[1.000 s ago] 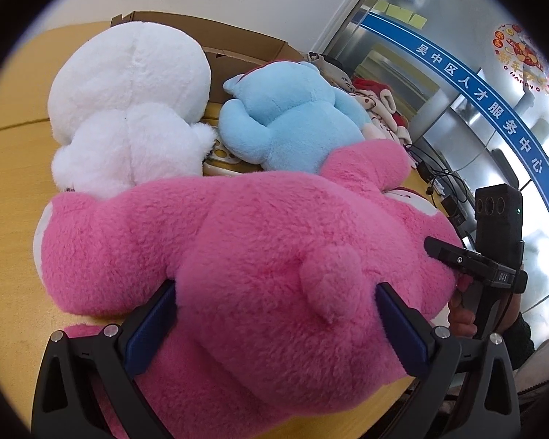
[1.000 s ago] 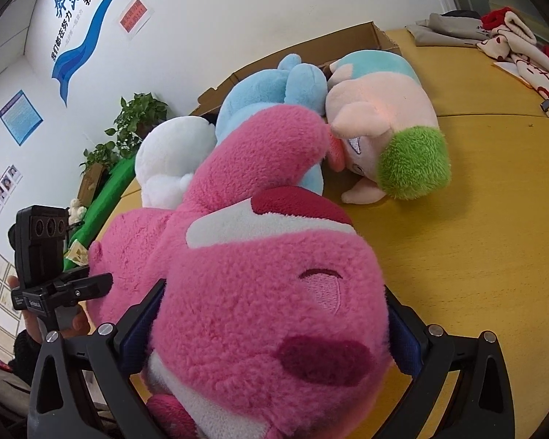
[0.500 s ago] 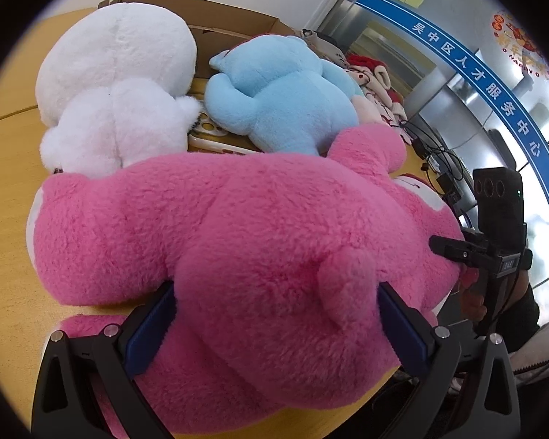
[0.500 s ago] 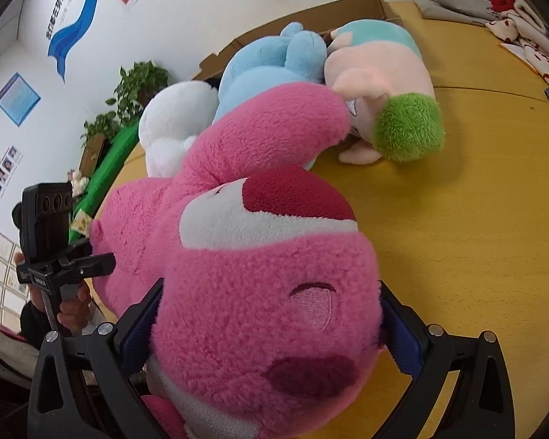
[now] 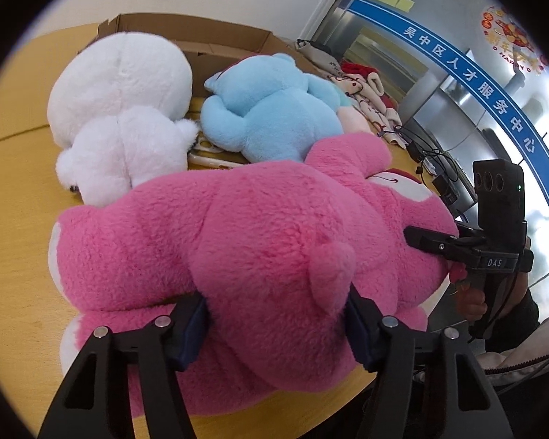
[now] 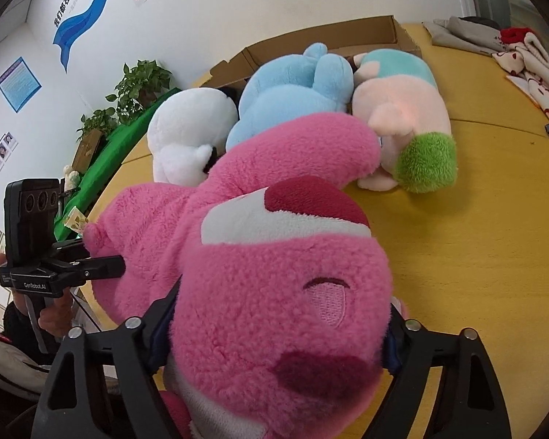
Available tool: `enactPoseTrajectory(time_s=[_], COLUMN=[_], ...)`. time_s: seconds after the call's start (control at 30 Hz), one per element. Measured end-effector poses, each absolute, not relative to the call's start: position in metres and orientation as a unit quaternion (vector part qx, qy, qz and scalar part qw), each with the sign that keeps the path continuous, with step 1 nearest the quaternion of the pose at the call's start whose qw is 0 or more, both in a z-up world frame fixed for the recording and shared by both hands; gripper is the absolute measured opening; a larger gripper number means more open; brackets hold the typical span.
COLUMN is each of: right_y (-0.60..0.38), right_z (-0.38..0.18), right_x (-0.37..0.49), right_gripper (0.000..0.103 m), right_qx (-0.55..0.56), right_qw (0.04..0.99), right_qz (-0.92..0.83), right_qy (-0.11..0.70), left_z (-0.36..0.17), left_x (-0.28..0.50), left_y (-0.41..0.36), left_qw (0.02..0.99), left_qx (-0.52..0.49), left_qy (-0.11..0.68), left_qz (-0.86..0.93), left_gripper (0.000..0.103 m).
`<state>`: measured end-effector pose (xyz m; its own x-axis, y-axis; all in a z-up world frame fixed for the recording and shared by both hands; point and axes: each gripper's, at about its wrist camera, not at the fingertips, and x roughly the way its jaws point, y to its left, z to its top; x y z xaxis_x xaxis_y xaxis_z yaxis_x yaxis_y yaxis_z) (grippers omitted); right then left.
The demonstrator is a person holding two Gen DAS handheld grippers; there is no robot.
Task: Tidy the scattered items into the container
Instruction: 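Lift the pink bear off the plush pile with both grippers, then carry the pink bear with both grippers over the cardboard box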
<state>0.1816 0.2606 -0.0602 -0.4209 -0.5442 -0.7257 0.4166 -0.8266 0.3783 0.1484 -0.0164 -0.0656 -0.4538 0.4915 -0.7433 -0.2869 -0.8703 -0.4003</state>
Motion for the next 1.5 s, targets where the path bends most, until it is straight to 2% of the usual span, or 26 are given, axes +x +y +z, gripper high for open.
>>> enactPoseTrajectory(time_s=[0.13, 0.4, 0.87, 1.5], right_y=[0.258, 0.252, 0.236, 0.216], right_z=[-0.043, -0.004, 0.099, 0.221], right_x=[0.190, 0.199, 0.201, 0.124], right_gripper=[0.084, 0.084, 0.084, 0.084], right_qx=[0.431, 0.389, 0.279, 0.186], right_qw=[0.281, 0.273, 0.245, 0.236], right_qz=[-0.856, -0.879, -0.928, -0.954], right_qy=[-0.051, -0.040, -0.009, 0.009], left_z=[-0.058, -0.013, 0.076, 0.187], left_x=[0.152, 0.155, 0.143, 0.062], left_y=[-0.014, -0.016, -0.025, -0.030], left_qw=[0.222, 0.212, 0.216, 0.215], left_qx=[-0.467, -0.410, -0.290, -0.195], left_qy=[-0.107, -0.097, -0.067, -0.038], left_qz=[0.849, 0.882, 0.930, 0.956], left_gripper=[0.059, 0.059, 0.059, 0.059])
